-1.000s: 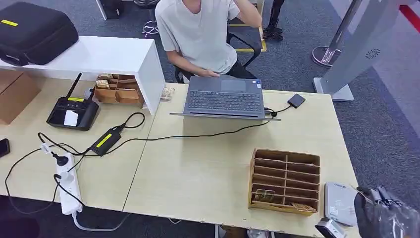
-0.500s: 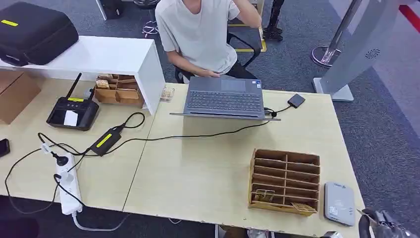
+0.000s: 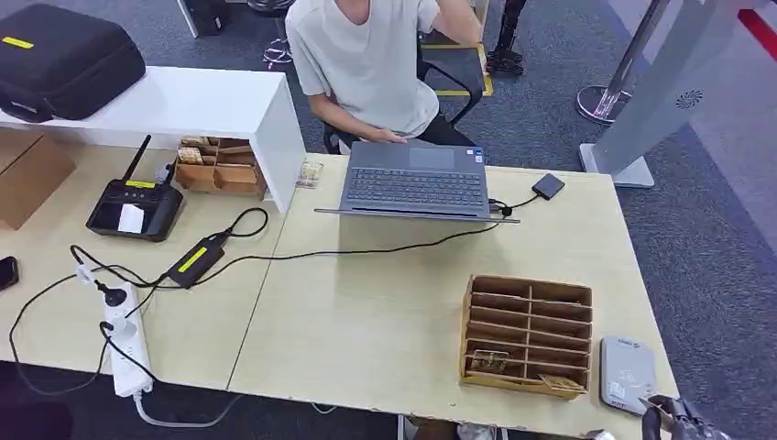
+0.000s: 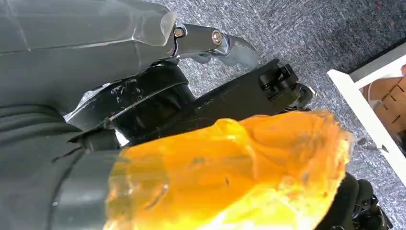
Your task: Pass the card to the sensor for recognition and then transmit it.
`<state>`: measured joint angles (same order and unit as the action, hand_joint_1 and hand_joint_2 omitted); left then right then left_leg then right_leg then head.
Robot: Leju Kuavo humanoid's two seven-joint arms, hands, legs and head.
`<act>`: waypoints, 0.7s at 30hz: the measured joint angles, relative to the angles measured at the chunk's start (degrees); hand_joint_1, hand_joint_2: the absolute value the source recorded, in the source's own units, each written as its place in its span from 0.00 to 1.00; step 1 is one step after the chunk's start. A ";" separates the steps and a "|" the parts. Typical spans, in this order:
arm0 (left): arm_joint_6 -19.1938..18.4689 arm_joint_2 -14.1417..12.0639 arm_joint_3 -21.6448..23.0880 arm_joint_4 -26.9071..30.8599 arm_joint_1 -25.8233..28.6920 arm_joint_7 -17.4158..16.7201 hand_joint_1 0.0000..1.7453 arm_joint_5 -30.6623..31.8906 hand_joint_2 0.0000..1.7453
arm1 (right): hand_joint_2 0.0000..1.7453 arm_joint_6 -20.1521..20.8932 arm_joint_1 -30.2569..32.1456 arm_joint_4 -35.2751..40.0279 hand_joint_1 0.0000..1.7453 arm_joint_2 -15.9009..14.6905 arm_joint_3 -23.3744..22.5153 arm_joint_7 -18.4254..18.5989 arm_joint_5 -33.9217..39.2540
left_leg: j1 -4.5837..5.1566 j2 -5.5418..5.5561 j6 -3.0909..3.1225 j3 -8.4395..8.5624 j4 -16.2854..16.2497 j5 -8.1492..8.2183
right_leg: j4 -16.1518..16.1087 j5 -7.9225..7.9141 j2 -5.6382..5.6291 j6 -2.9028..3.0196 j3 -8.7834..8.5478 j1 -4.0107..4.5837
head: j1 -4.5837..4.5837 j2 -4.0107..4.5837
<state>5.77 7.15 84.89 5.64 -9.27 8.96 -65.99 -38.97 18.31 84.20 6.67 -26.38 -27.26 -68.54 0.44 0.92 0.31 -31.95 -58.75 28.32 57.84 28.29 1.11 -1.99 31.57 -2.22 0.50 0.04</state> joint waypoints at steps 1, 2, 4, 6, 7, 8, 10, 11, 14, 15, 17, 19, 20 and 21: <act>-0.02 0.00 0.00 0.00 -0.01 0.00 0.00 0.00 0.00 | 1.00 -0.13 -0.27 -0.82 1.00 0.18 0.00 -0.02 -0.02 | 0.00 0.00 0.00 0.00 0.00 0.00 | 0.00 0.00 0.00 0.00 0.00 0.00 | -0.02 0.00; -0.02 0.00 0.00 0.00 -0.01 0.00 0.00 0.00 0.00 | 1.00 -0.18 -0.47 -1.58 1.00 0.35 0.00 -0.02 -0.09 | 0.00 0.00 0.00 0.00 0.00 0.00 | 0.01 0.00 0.00 0.00 0.00 0.00 | -0.02 0.00; -0.02 0.00 0.00 0.00 -0.02 -0.02 0.00 0.04 0.00 | 1.00 -0.33 -0.91 -2.85 1.00 0.63 0.00 -0.04 -0.15 | 0.00 0.00 -0.01 0.00 0.00 -0.01 | 0.01 0.00 0.00 0.00 0.00 0.00 | -0.02 0.00; -0.02 0.00 0.00 0.00 -0.04 -0.13 0.00 0.09 0.00 | 1.00 -0.42 -1.23 -3.68 1.00 0.90 0.00 -0.33 -0.15 | 0.00 0.00 0.00 -0.01 0.00 0.00 | 0.01 0.00 0.00 0.00 -0.01 0.00 | 0.00 0.00; -0.02 0.00 0.00 0.00 -0.04 -0.26 0.00 0.20 0.00 | 1.00 -0.46 -1.37 -4.01 1.00 1.03 0.04 -0.59 -0.15 | 0.00 0.00 0.00 -0.02 0.00 0.00 | 0.01 0.00 0.00 0.00 -0.01 -0.01 | 0.00 0.00; -0.02 0.00 0.00 0.00 -0.04 -0.48 0.00 0.24 0.00 | 1.00 -0.48 -1.52 -4.24 1.00 1.29 0.15 -0.89 -0.15 | 0.00 0.00 0.00 -0.02 0.00 0.00 | 0.01 0.00 0.00 0.00 -0.01 0.00 | 0.00 0.00; -0.02 0.00 0.00 0.00 -0.04 -0.61 0.00 0.42 0.00 | 1.00 -0.48 -1.92 -4.53 1.00 1.75 0.50 -1.27 -0.59 | 0.00 0.00 0.00 -0.02 0.00 0.00 | 0.01 0.00 0.00 0.00 -0.01 0.00 | 0.00 0.00; -0.02 0.00 0.00 0.00 -0.05 -0.70 0.00 0.46 0.00 | 1.00 -0.50 -2.22 -4.66 1.00 2.05 0.76 -1.46 -1.29 | 0.00 -0.01 0.00 -0.02 0.00 0.00 | 0.01 0.00 0.00 0.00 -0.01 0.00 | 0.00 0.00; -0.04 0.00 0.00 0.00 -0.08 -0.85 0.00 0.74 0.00 | 1.00 -0.50 -3.32 -4.99 1.00 3.08 1.36 -1.68 -2.95 | 0.00 -0.01 -0.01 -0.01 0.00 -0.01 | 0.01 0.00 0.00 0.00 -0.01 0.00 | 0.00 0.00; -0.04 0.00 0.00 0.00 -0.08 -0.98 0.00 0.77 0.00 | 1.00 -0.50 -3.67 -5.10 1.00 3.41 1.64 -1.73 -3.46 | 0.00 -0.01 -0.01 0.00 0.00 -0.01 | 0.01 0.00 0.00 0.00 -0.01 0.00 | -0.02 0.00; -0.07 0.00 0.00 0.00 -0.09 -0.98 0.00 0.83 0.00 | 1.00 -0.53 -4.32 -5.27 1.00 3.91 2.05 -1.79 -3.93 | 0.00 -0.01 -0.01 0.00 0.00 -0.02 | 0.02 0.00 -0.01 0.00 -0.01 0.00 | 0.00 0.00; -0.07 0.00 0.00 0.00 -0.12 -1.05 0.00 0.83 0.00 | 1.00 -0.57 -4.76 -5.27 1.00 4.24 2.27 -1.81 -4.26 | 0.00 0.00 -0.01 0.00 0.00 -0.02 | 0.03 0.00 0.00 0.00 -0.01 0.00 | 0.00 0.00; -0.07 0.00 0.00 0.00 -0.12 -1.05 0.00 0.85 0.00 | 1.00 -0.59 -4.92 -5.27 1.00 4.35 2.34 -1.79 -4.31 | 0.00 0.00 -0.01 0.00 0.00 -0.02 | 0.03 0.00 0.00 0.00 -0.01 0.00 | 0.00 0.00; -0.07 0.00 0.00 0.00 -0.12 -1.05 0.00 0.85 0.00 | 1.00 -0.59 -5.05 -5.27 1.00 4.50 2.43 -1.81 -4.42 | 0.00 0.00 -0.01 -0.01 0.00 -0.02 | 0.02 0.00 0.00 0.00 -0.01 -0.01 | -0.02 0.00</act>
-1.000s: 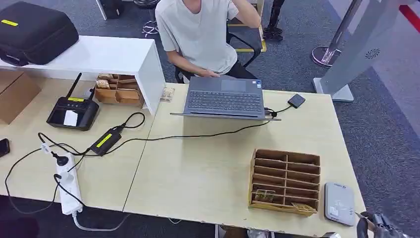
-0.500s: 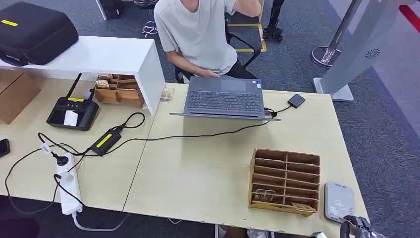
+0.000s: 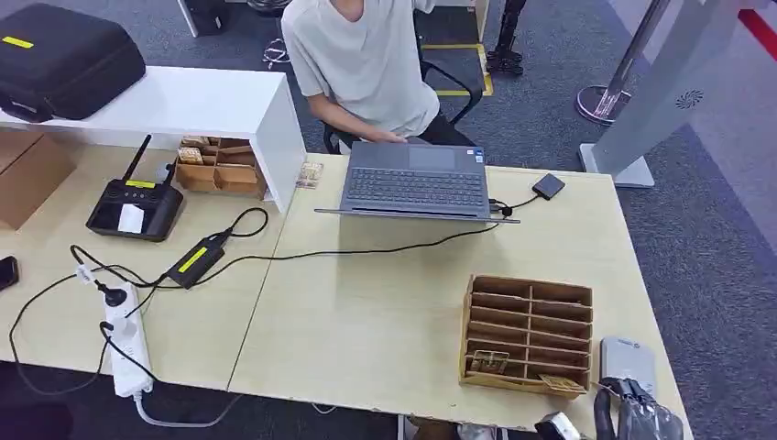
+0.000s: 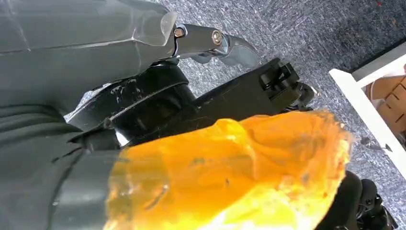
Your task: Pass the card to the sensor for recognition and then transmit it.
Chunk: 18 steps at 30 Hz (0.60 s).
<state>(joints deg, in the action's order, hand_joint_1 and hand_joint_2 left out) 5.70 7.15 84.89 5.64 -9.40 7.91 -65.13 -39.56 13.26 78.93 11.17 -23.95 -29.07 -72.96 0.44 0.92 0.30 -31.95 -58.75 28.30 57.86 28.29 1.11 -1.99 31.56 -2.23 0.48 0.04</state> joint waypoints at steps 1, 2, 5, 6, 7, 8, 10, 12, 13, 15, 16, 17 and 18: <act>0.00 0.00 0.00 0.00 0.00 0.00 0.00 0.00 0.00 | 1.00 -0.02 -0.09 0.00 1.00 0.09 0.04 0.00 -0.02 | 0.00 0.00 0.00 0.00 0.00 0.00 | 0.00 0.00 0.00 0.00 0.00 0.00 | 0.02 0.00; 0.00 0.00 0.00 0.00 0.00 0.00 0.00 0.00 0.00 | 1.00 -0.02 -0.18 0.00 1.00 0.20 0.04 0.00 0.00 | 0.00 0.00 0.00 -0.01 0.00 0.00 | 0.00 0.00 0.00 0.00 0.00 0.00 | 0.02 0.00; 0.00 0.00 0.00 0.00 0.00 -0.02 0.00 0.00 0.00 | 1.00 -0.02 -0.30 0.00 1.00 0.35 0.04 -0.04 0.04 | 0.00 0.00 0.00 -0.01 0.00 0.01 | 0.00 0.00 0.00 0.00 0.00 0.00 | 0.02 0.00; 0.00 0.00 0.00 0.00 0.00 -0.09 0.00 0.00 0.00 | 1.00 -0.02 -0.30 0.00 1.00 0.37 0.04 -0.20 0.15 | 0.00 0.00 0.00 -0.01 0.00 0.01 | 0.00 0.00 0.00 0.00 0.00 0.00 | 0.02 0.00; 0.00 0.00 0.00 0.00 0.01 -0.15 0.00 0.00 0.00 | 1.00 -0.02 -0.33 0.00 1.00 0.39 0.04 -0.20 0.18 | 0.00 0.00 0.00 -0.02 0.00 0.01 | 0.00 0.00 0.00 0.00 0.00 0.00 | 0.02 0.00; -0.02 0.00 0.00 0.00 0.01 -0.24 0.00 -0.02 0.00 | 1.00 -0.02 -0.36 0.00 1.00 0.48 0.04 -0.22 0.18 | 0.00 0.00 0.00 -0.01 0.00 0.01 | 0.00 0.00 0.00 0.00 0.00 0.00 | 0.02 0.00; -0.02 0.00 0.00 0.00 -0.02 -0.63 0.00 -0.04 0.00 | 1.00 -0.02 -0.48 0.04 1.00 0.52 0.04 -0.20 0.20 | 0.00 0.00 0.00 -0.01 0.00 0.01 | 0.00 0.00 0.00 0.00 0.00 0.00 | 0.02 0.00; -0.04 0.00 0.00 0.00 -0.03 -0.72 0.00 -0.07 0.00 | 1.00 -0.02 -0.59 0.11 1.00 0.52 0.04 -0.15 0.15 | 0.00 0.00 0.00 0.00 0.00 0.01 | 0.00 0.00 0.00 0.00 0.00 0.00 | 0.02 0.00; -0.04 0.00 0.00 0.00 -0.03 -0.72 0.00 -0.09 0.00 | 1.00 -0.02 -0.62 0.18 1.00 0.52 0.04 -0.09 0.15 | 0.00 0.00 0.00 0.00 0.00 0.00 | 0.00 0.00 0.00 0.00 0.00 0.00 | 0.02 0.00; -0.04 0.00 0.00 0.00 -0.04 -0.74 0.00 -0.09 0.00 | 1.00 -0.02 -0.71 0.22 1.00 0.52 0.04 0.02 0.13 | 0.00 0.00 0.00 0.00 0.00 0.00 | 0.00 0.00 0.00 0.00 0.00 0.00 | 0.00 0.00; -0.04 0.00 0.00 0.00 -0.04 -0.74 0.00 -0.09 0.00 | 1.00 -0.02 -0.75 0.24 1.00 0.52 0.06 0.02 0.09 | 0.00 0.00 0.00 0.00 0.00 0.00 | 0.00 0.00 0.00 0.00 0.00 0.00 | 0.02 0.00; -0.04 0.00 0.00 0.00 -0.04 -0.74 0.00 -0.09 0.00 | 1.00 -0.02 -0.78 0.26 1.00 0.52 0.04 0.02 0.09 | 0.00 0.00 0.00 0.00 0.00 0.00 | 0.00 0.00 0.00 0.00 0.00 0.00 | 0.02 0.00; -0.04 0.00 0.00 0.00 -0.04 -0.74 0.00 -0.09 0.00 | 1.00 -0.02 -0.84 0.31 1.00 0.52 0.04 0.02 0.00 | 0.00 0.00 0.00 0.00 0.00 0.00 | 0.00 0.00 0.00 0.00 0.00 0.00 | 0.02 0.00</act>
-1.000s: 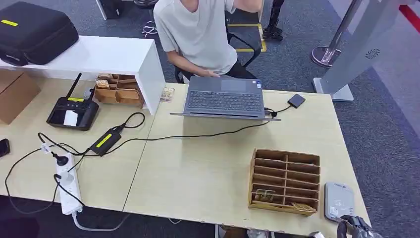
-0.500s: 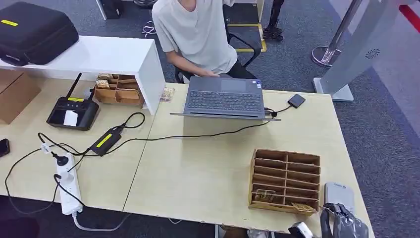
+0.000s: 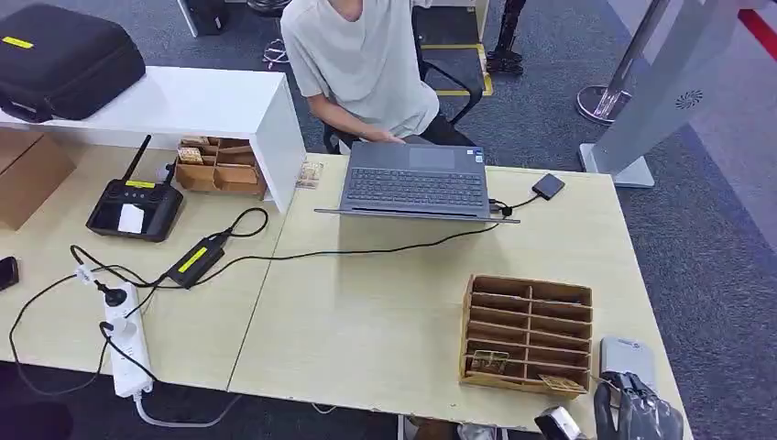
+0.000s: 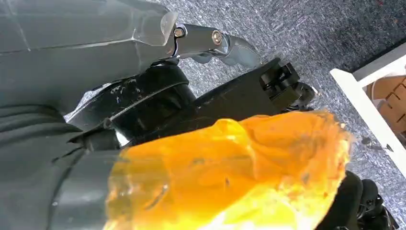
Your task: Pass the card to the sensor for recognition and then transmit it.
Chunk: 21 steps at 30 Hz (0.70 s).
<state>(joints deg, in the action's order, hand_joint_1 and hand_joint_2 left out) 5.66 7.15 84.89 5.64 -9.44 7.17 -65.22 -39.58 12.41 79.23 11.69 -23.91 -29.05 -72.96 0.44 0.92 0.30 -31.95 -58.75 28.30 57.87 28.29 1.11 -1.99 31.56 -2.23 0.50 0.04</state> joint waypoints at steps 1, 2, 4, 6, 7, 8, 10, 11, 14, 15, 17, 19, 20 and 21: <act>-0.02 0.00 0.00 0.00 -0.01 -0.02 0.00 0.00 0.00 | 1.00 0.00 -0.07 0.11 1.00 0.00 0.00 -0.11 -0.22 | 0.00 0.00 0.00 0.00 0.00 0.00 | 0.00 0.00 0.00 0.00 0.00 0.00 | 0.00 0.00; -0.02 0.00 0.00 0.00 -0.01 -0.02 0.00 0.00 0.00 | 1.00 0.00 -0.15 0.31 1.00 0.00 -0.07 -0.33 -0.44 | 0.00 0.00 0.00 0.00 0.00 0.00 | 0.00 0.00 0.00 0.00 0.00 0.00 | 0.00 0.00; -0.02 0.00 0.00 0.00 -0.02 -0.09 0.00 -0.02 0.00 | 1.00 0.00 -0.71 0.88 1.00 0.07 -0.99 -1.42 -1.31 | 0.00 -0.01 0.00 0.00 0.00 0.00 | 0.00 0.00 0.00 0.00 0.00 0.00 | -0.02 0.00; -0.02 0.00 0.00 0.00 -0.05 -0.28 0.00 -0.02 0.00 | 1.00 -0.02 -1.81 1.48 1.00 0.26 -3.14 -3.29 -2.64 | 0.01 -0.01 0.00 0.00 0.00 0.00 | -0.01 0.00 0.00 0.00 0.01 0.00 | -0.02 0.00; -0.02 0.00 0.00 0.00 -0.06 -0.35 0.00 -0.02 0.00 | 1.00 -0.02 -2.63 1.73 1.00 0.42 -4.36 -4.29 -3.28 | 0.01 -0.02 0.00 0.00 0.00 0.00 | 0.00 0.00 -0.01 0.00 0.01 -0.01 | 0.00 0.00; -0.02 0.00 0.00 0.00 -0.07 -0.39 0.00 0.00 0.00 | 1.00 -0.02 -3.62 1.94 1.00 0.55 -6.72 -6.08 -4.04 | 0.01 -0.02 0.00 0.00 0.00 0.00 | -0.01 0.00 -0.01 0.00 0.00 -0.01 | -0.02 0.00; -0.02 0.00 0.00 0.00 -0.10 -0.48 0.00 0.00 0.00 | 1.00 -0.04 -5.59 1.92 1.00 0.59 -10.48 -8.51 -5.01 | 0.01 -0.01 0.01 0.00 -0.01 0.00 | -0.01 -0.01 0.00 -0.01 -0.01 -0.01 | 0.00 0.00; -0.02 0.00 0.00 0.00 -0.11 -0.50 0.00 0.00 0.00 | 1.00 -0.04 -6.71 1.79 1.00 0.59 -12.93 -9.53 -5.71 | 0.02 -0.02 0.01 0.00 -0.01 -0.01 | -0.01 -0.02 0.00 -0.01 -0.01 -0.02 | 0.00 0.00; -0.04 0.00 0.00 0.00 -0.12 -0.57 0.00 0.00 0.00 | 1.00 -0.04 -8.98 1.31 1.00 0.59 -18.12 -10.25 -7.98 | 0.02 -0.02 0.01 0.00 -0.02 -0.01 | -0.01 -0.02 -0.01 -0.01 -0.01 -0.02 | 0.00 0.00; -0.04 0.00 0.00 0.00 -0.14 -0.61 0.00 0.00 0.00 | 1.00 -0.04 -9.59 1.16 1.00 0.59 -19.35 -10.05 -8.75 | 0.02 -0.02 0.01 0.00 -0.02 -0.01 | -0.02 -0.02 -0.01 -0.01 -0.01 -0.02 | 0.00 0.00; -0.04 0.00 0.00 0.00 -0.17 -0.68 0.00 0.00 0.00 | 1.00 -0.04 -10.58 0.74 1.00 0.57 -21.64 -8.95 -10.34 | 0.02 -0.02 0.01 0.00 -0.02 0.00 | -0.02 -0.02 -0.01 -0.01 0.00 -0.02 | 0.00 0.00; -0.04 0.00 0.00 0.00 -0.20 -0.83 0.00 -0.02 0.00 | 1.00 -0.04 -11.23 0.20 1.00 0.46 -23.32 -7.57 -11.39 | 0.01 -0.01 0.01 0.00 -0.02 0.00 | -0.01 -0.02 0.00 -0.01 0.01 0.00 | 0.00 0.00; -0.04 0.00 0.00 0.00 -0.20 -0.87 0.00 0.00 0.00 | 1.00 -0.04 -11.46 -0.07 1.00 0.37 -23.76 -7.30 -11.54 | 0.01 -0.02 0.01 0.00 -0.02 0.00 | -0.01 -0.02 -0.01 -0.01 0.01 0.00 | 0.00 0.00; -0.04 0.00 0.00 0.00 -0.23 -0.94 0.00 -0.02 0.00 | 1.00 -0.04 -11.63 -0.33 1.00 0.28 -24.28 -7.08 -11.56 | 0.01 -0.03 0.01 0.00 -0.01 0.00 | -0.01 -0.02 -0.01 -0.01 0.01 0.00 | -0.02 0.00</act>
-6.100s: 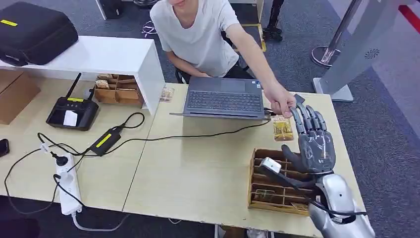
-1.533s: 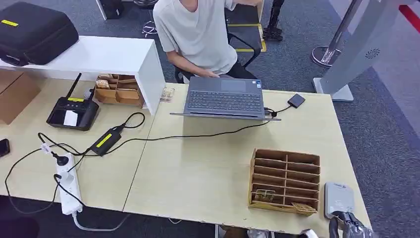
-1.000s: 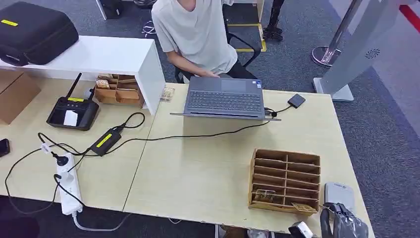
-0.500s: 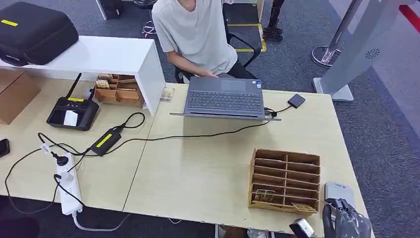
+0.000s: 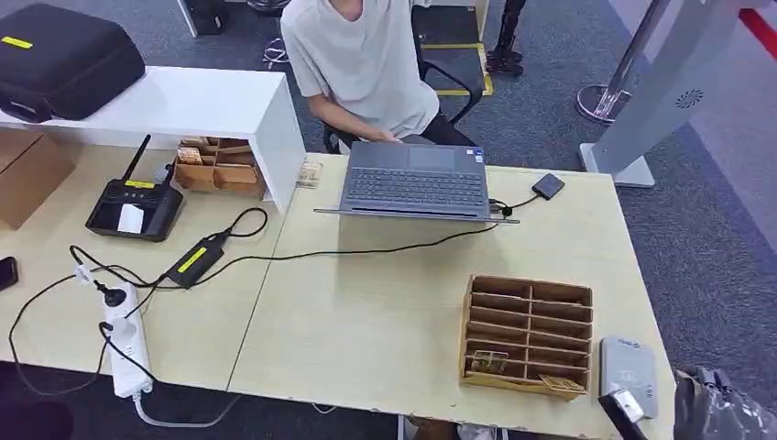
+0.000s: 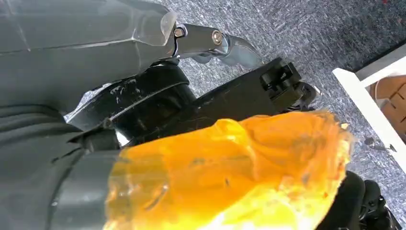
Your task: Pass the card to the sensor for recognition and then transmit it.
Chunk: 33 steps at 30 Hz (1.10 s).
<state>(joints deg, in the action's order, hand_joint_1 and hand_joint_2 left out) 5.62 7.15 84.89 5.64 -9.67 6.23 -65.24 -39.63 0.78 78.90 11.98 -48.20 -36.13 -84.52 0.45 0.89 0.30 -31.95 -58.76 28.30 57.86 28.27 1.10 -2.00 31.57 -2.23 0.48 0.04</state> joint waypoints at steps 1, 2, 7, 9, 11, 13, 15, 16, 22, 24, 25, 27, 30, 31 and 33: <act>0.00 0.02 0.00 0.00 0.00 -0.02 0.00 0.00 0.00 | 1.00 0.00 -0.15 -0.24 1.00 -0.04 -0.37 0.07 -0.13 | -0.01 0.00 0.00 0.00 0.00 0.00 | 0.00 0.00 0.00 0.00 0.01 0.00 | 0.02 0.00; 0.00 0.04 0.00 0.00 -0.02 -0.04 0.00 0.00 0.00 | 1.00 0.00 -0.28 -0.48 1.00 -0.13 -0.72 0.37 -0.24 | -0.01 0.00 0.00 0.00 0.00 0.00 | 0.00 0.00 0.00 0.00 0.01 0.00 | 0.02 0.00; 0.00 0.04 0.00 0.00 -0.04 -0.07 0.00 -0.11 0.00 | 1.00 0.00 -0.47 -2.38 1.00 -0.83 -1.44 3.02 -1.05 | -0.01 0.00 0.00 -0.01 0.00 0.00 | 0.00 0.00 0.00 0.00 0.00 0.00 | 0.00 0.00; 0.00 0.04 0.00 0.00 -0.08 -0.20 0.00 -0.24 0.00 | 1.00 0.00 -0.50 -3.19 1.00 -0.98 -1.55 3.39 -1.77 | -0.01 -0.01 0.00 0.00 0.00 0.00 | 0.00 0.00 -0.01 0.00 0.00 0.00 | 0.02 0.00; 0.00 0.04 0.00 0.00 -0.10 -0.18 0.00 -0.50 0.00 | 1.00 0.00 -0.49 -3.82 1.00 -1.03 -1.75 2.82 -1.90 | 0.00 -0.01 0.00 0.00 0.00 0.00 | 0.00 0.00 -0.01 0.00 0.00 0.00 | 0.02 0.00; 0.00 0.04 0.00 0.00 -0.09 -0.17 0.00 -0.55 0.00 | 1.00 0.00 -0.49 -4.33 1.00 -1.03 -1.92 2.65 -1.90 | 0.00 0.00 0.00 0.00 0.00 0.00 | 0.00 0.00 -0.01 0.00 0.00 0.00 | 0.02 0.00; 0.00 0.04 0.00 0.00 -0.10 -0.17 0.00 -0.61 0.00 | 1.00 0.00 -0.49 -4.72 1.00 -1.03 -1.99 2.49 -1.90 | 0.00 -0.01 0.00 0.00 0.00 0.00 | 0.00 0.00 -0.01 0.00 0.00 0.00 | 0.02 0.00; 0.00 0.04 0.00 0.00 -0.10 -0.17 0.00 -0.61 0.00 | 1.00 0.00 -0.49 -4.87 1.00 -1.03 -2.01 2.43 -1.81 | 0.00 -0.01 0.00 0.00 0.00 0.00 | 0.00 0.00 -0.01 0.00 0.00 0.00 | 0.02 0.00; 0.00 0.04 0.00 0.00 -0.11 -0.17 0.00 -0.57 0.00 | 1.00 0.00 -0.52 -5.53 1.00 -0.98 -1.99 0.57 -0.24 | -0.01 0.00 0.00 -0.01 0.00 0.00 | 0.01 0.00 -0.01 0.00 0.00 0.00 | 0.02 0.00; -0.02 0.07 0.02 0.00 -0.14 -0.31 0.00 -0.46 0.00 | 1.00 0.00 -0.73 -5.62 1.00 -0.72 -2.01 -0.07 -0.09 | -0.01 -0.02 0.00 -0.01 0.00 0.00 | 0.01 0.00 -0.01 0.00 0.00 0.00 | 0.02 0.00; -0.07 0.07 0.00 0.00 -0.20 -0.50 0.00 -0.33 0.00 | 1.00 0.00 -0.86 -5.68 1.00 -0.57 -2.01 -0.13 -0.11 | -0.01 -0.02 0.00 -0.01 0.01 0.00 | 0.01 0.00 -0.01 0.00 0.00 0.00 | 0.00 0.00; -0.09 0.07 0.02 0.00 -0.23 -0.66 0.00 -0.33 0.00 | 1.00 0.00 -1.17 -5.84 1.00 -0.33 -2.01 -0.13 -0.13 | -0.01 -0.01 0.00 -0.01 0.00 0.00 | 0.01 0.00 -0.01 0.00 0.00 0.00 | 0.00 0.00; -0.09 0.11 0.02 0.00 -0.25 -0.77 0.00 -0.33 0.00 | 1.00 0.00 -1.52 -6.10 1.00 -0.15 -2.01 -0.13 -0.11 | -0.01 -0.01 0.00 -0.01 0.00 -0.01 | 0.01 0.00 -0.01 0.00 0.00 0.00 | 0.02 0.00; -0.11 0.13 0.02 0.00 -0.28 -0.83 0.00 -0.33 0.00 | 1.00 0.00 -1.60 -6.19 1.00 -0.13 -2.01 -0.18 -0.11 | -0.01 -0.01 0.00 -0.01 0.00 -0.01 | 0.01 0.00 -0.01 0.00 0.00 0.00 | 0.02 0.00; -0.11 0.13 0.00 0.00 -0.30 -0.90 0.00 -0.33 0.00 | 1.00 0.00 -1.82 -6.40 1.00 -0.02 -2.01 -0.33 -0.09 | -0.01 -0.01 0.00 -0.01 0.00 0.00 | 0.01 0.00 -0.01 0.00 0.00 0.00 | 0.02 0.00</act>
<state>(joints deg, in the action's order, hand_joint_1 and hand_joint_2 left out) 5.51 7.28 84.89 5.64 -9.97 5.33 -65.57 -39.63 -1.04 72.50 11.96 -50.21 -36.46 -84.61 0.44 0.88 0.30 -31.96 -58.76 28.30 57.86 28.27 1.09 -2.00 31.57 -2.23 0.50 0.04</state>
